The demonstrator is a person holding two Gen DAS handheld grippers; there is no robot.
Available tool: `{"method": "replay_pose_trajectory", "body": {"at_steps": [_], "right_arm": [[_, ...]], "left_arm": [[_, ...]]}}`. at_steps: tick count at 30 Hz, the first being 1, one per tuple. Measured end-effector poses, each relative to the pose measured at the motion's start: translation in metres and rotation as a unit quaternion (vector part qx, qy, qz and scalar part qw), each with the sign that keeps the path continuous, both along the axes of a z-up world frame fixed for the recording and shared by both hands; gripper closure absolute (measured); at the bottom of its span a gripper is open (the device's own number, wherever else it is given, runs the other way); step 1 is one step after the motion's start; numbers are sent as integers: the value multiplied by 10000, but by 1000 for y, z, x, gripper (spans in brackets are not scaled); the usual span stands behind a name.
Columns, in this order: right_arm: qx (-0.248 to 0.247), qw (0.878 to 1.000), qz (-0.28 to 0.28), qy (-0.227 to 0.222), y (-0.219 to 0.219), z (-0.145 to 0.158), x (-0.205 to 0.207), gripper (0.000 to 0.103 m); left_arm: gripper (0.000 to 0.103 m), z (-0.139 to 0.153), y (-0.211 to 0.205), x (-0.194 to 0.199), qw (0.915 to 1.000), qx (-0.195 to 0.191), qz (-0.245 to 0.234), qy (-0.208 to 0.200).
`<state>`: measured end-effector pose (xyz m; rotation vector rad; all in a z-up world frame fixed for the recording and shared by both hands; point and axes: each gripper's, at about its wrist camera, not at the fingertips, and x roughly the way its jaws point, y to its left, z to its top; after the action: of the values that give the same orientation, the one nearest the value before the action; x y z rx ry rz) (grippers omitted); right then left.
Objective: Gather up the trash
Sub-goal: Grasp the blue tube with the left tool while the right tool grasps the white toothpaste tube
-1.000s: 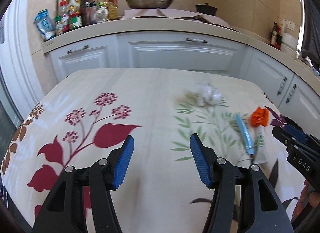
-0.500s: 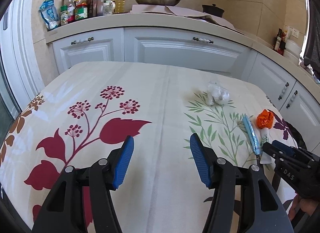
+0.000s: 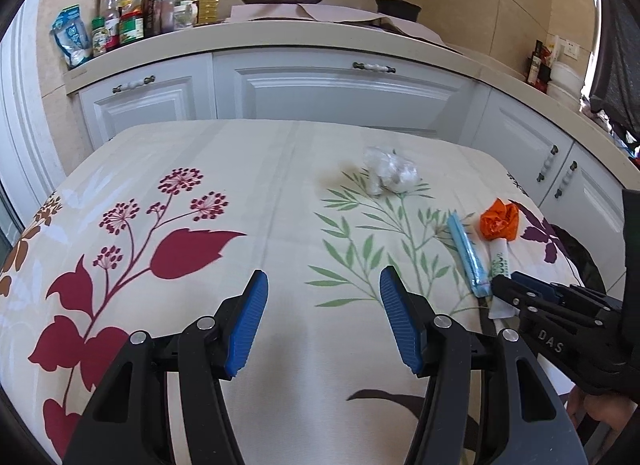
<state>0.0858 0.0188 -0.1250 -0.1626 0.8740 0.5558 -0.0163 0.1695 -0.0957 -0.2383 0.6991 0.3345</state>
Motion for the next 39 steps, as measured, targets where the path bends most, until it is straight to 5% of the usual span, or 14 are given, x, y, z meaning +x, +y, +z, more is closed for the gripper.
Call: {"method": "replay_pose_trajectory", "body": {"at_steps": [26,31,39], "right_arm": [[-37,9998,-213,27,-12,-2,11,77],[-78,9997,-218,-1,-15,-2,11,88],[-6,9991,-379,-192,-37,4,9,88]], "left_arm": [[46,-11,-12,9,9999,-110,-46,123],[46,-12,-17,12,9998,-120,-79,117],[46,-8,-38,25,9995,-108,-299,83]]}}
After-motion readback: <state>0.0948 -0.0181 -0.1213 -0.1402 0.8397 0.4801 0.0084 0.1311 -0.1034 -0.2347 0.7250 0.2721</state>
